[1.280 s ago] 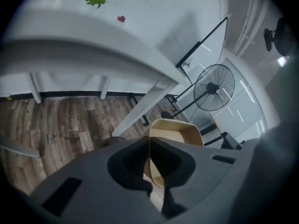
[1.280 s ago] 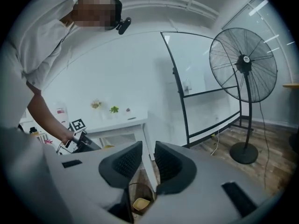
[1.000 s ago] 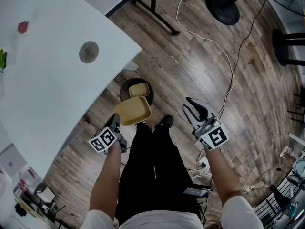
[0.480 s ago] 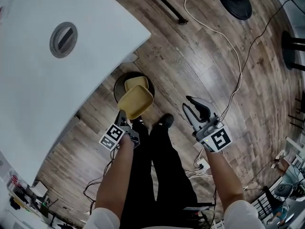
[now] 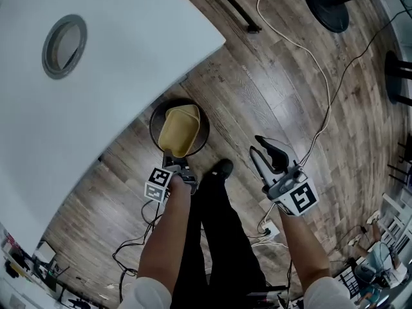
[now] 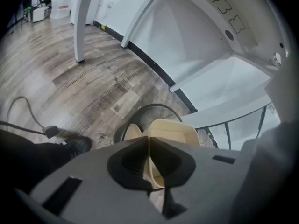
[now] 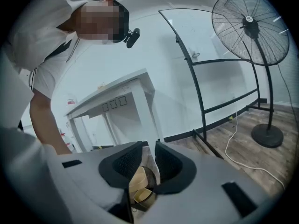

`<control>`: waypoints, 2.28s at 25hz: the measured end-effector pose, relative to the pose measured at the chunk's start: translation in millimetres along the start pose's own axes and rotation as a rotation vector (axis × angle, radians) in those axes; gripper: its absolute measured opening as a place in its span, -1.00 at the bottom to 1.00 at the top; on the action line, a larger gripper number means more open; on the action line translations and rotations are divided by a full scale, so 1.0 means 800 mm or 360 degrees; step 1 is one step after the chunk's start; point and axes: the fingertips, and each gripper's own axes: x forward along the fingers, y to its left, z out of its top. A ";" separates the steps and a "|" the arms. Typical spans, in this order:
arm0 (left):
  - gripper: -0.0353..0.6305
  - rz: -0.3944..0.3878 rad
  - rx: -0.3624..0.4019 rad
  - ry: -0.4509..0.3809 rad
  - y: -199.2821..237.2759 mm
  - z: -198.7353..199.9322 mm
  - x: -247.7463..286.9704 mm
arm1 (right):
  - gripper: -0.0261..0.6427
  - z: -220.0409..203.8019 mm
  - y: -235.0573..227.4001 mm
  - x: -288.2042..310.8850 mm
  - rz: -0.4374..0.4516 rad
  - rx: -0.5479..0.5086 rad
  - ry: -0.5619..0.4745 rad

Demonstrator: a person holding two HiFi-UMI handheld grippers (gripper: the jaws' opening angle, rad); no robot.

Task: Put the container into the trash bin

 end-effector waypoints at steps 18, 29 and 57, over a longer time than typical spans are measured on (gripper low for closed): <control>-0.27 -0.0144 -0.0300 0.0043 0.005 -0.038 0.018 | -0.61 -0.031 0.002 -0.021 0.0012 0.0054 0.0034; -0.35 -0.1056 0.0180 0.0405 -0.203 -0.015 -0.181 | -0.61 0.133 0.053 -0.075 -0.0060 0.0021 -0.0138; -0.87 -0.2213 0.2415 -0.0724 -0.629 0.139 -0.864 | -0.72 0.575 0.291 -0.401 -0.0777 -0.0543 -0.0830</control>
